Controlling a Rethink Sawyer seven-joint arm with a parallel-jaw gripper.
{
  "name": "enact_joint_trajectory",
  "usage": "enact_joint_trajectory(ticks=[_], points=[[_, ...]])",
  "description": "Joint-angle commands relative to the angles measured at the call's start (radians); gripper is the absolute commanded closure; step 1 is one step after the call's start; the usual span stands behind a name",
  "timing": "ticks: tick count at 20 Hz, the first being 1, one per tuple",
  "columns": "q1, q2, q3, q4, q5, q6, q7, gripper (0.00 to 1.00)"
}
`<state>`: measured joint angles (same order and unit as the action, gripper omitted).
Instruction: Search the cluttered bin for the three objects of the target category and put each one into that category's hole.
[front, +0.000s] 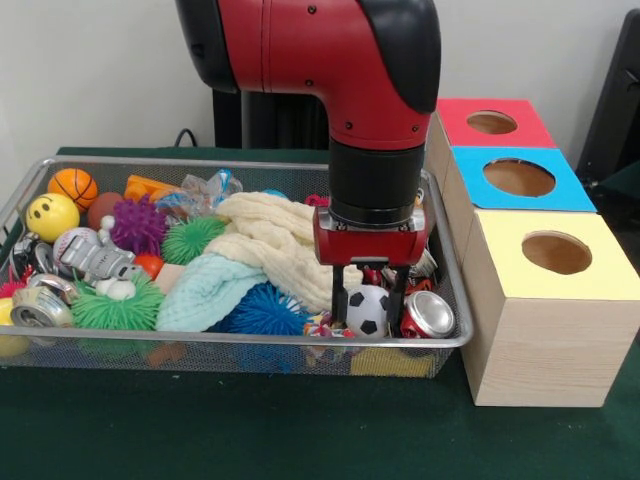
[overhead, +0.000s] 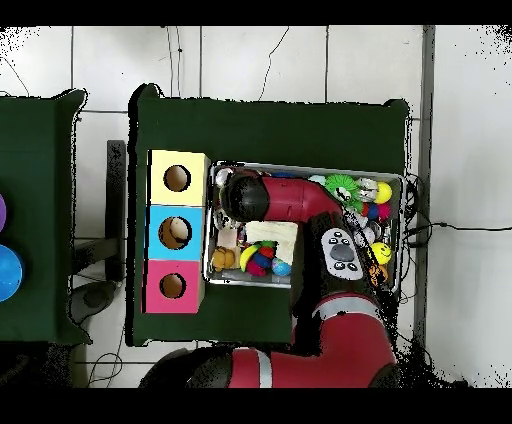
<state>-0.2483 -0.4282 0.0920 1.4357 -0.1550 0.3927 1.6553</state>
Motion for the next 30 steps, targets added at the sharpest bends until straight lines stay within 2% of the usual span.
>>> enact_joint_trajectory(ticks=[1, 5, 9, 16, 22, 24, 27, 30], points=[[0.003, 0.059, 0.074, -0.063, 0.019, 0.029, 0.084, 0.0], [-0.015, 0.078, 0.076, -0.077, 0.008, 0.022, 0.065, 0.0], [0.0, 0.085, 0.053, -0.086, -0.003, -0.004, 0.085, 0.0], [-0.018, 0.058, 0.028, -0.109, -0.027, 0.056, 0.038, 0.0], [-0.018, 0.068, 0.03, -0.111, -0.029, 0.052, 0.037, 0.0], [-0.018, 0.047, 0.034, -0.088, -0.024, 0.068, 0.036, 0.0], [-0.012, -0.033, 0.021, -0.004, -0.018, 0.087, 0.053, 0.0], [-0.007, -0.068, 0.002, 0.025, -0.019, 0.098, 0.061, 0.0]])
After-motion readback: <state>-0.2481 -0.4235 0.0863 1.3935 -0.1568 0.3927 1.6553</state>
